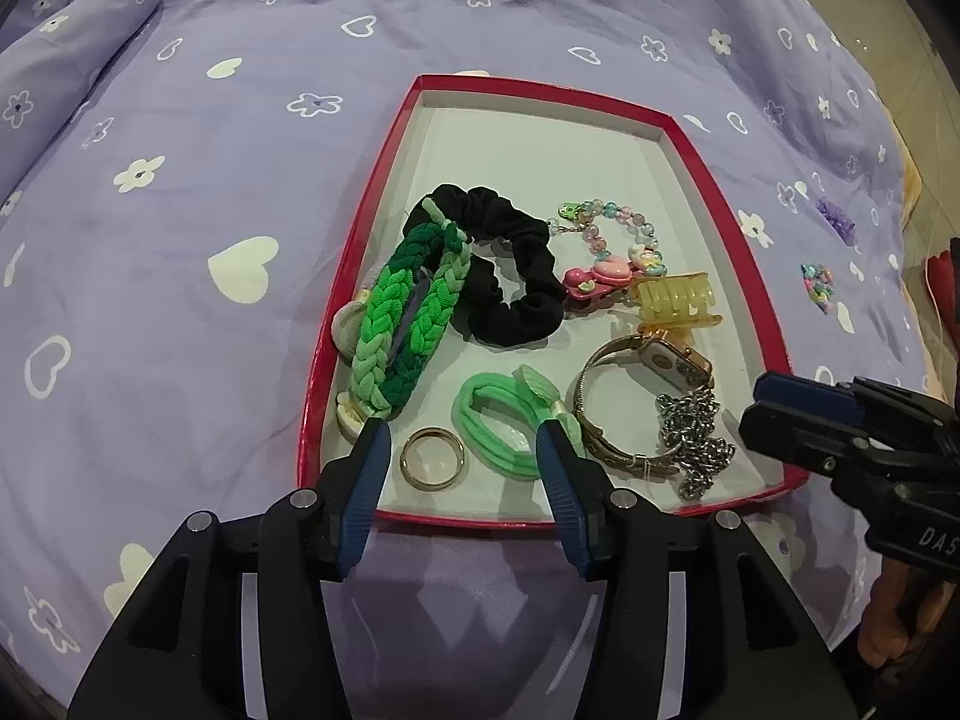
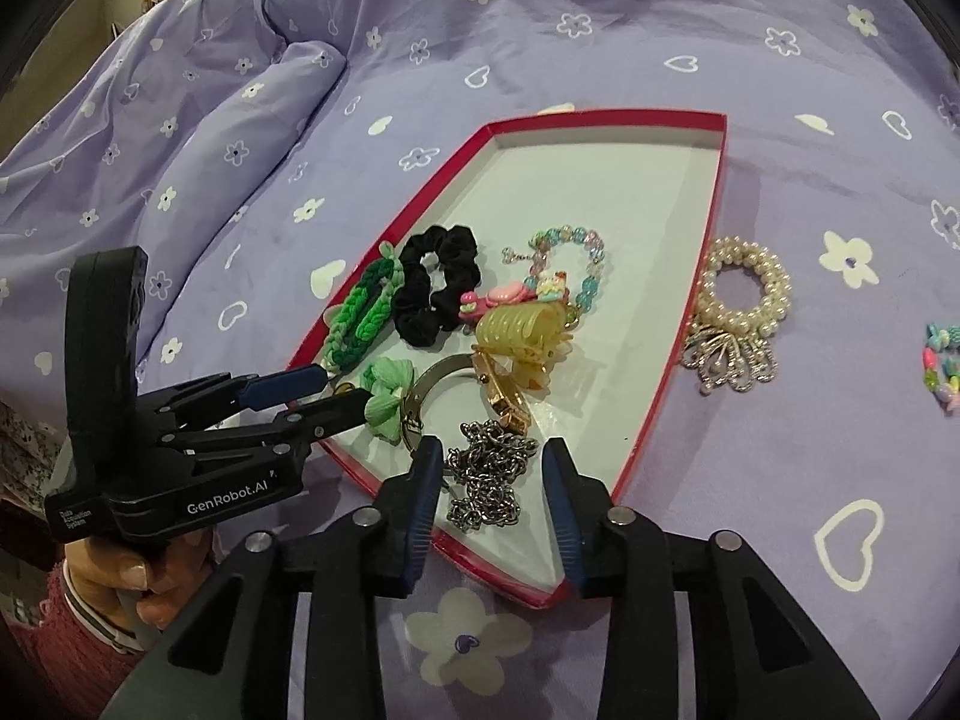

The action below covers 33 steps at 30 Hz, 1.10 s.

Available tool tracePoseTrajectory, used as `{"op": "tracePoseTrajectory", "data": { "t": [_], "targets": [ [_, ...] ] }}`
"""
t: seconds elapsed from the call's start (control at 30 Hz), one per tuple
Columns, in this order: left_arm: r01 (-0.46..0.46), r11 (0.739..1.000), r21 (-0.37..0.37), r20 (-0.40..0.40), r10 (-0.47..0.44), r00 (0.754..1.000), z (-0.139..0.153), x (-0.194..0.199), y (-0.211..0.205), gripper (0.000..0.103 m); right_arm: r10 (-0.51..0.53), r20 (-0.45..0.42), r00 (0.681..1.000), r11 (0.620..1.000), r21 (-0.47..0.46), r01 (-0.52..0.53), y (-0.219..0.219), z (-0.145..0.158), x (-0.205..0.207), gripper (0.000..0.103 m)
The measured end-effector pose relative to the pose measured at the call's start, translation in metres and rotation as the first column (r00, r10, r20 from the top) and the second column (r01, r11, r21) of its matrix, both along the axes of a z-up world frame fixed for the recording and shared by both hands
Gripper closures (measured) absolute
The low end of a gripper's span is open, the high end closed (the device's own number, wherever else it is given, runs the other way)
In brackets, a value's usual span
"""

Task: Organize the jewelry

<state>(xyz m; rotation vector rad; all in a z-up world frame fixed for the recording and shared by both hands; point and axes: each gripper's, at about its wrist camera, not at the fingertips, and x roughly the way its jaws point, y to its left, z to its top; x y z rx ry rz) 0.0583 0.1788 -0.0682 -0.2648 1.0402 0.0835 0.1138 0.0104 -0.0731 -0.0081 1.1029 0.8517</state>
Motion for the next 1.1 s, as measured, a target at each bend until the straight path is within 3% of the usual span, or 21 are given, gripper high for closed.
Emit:
{"op": "tracePoseTrajectory", "data": {
  "t": [0.33, 0.5, 0.67, 0.87, 1.1],
  "targets": [
    [-0.007, 1.0, -0.001, 0.027, 0.007, 1.0, 0.015, -0.01, -0.001, 0.044, -0.031, 0.006, 1.0, 0.999, 0.026, 0.03, -0.012, 0.01, -0.001, 0.063],
    [-0.031, 0.999, -0.012, 0.041, 0.032, 0.999, 0.022, -0.021, 0.003, 0.033, -0.047, 0.008, 0.999, 0.998, 0.048, 0.047, -0.019, 0.014, -0.004, 0.06],
    [-0.073, 0.996, -0.059, 0.062, 0.077, 0.995, 0.026, -0.036, 0.011, 0.023, -0.062, -0.007, 0.998, 0.995, 0.075, 0.062, -0.025, 0.016, -0.008, 0.057],
    [-0.139, 0.978, -0.153, 0.086, 0.153, 0.985, 0.028, -0.053, 0.026, 0.021, -0.09, -0.034, 0.995, 0.987, 0.134, 0.093, -0.033, 0.015, -0.014, 0.047],
    [-0.177, 0.963, -0.201, 0.094, 0.199, 0.976, 0.03, -0.07, 0.028, 0.018, -0.111, -0.048, 0.993, 0.97, 0.214, 0.118, -0.04, 0.009, -0.031, 0.046]
  ]
}}
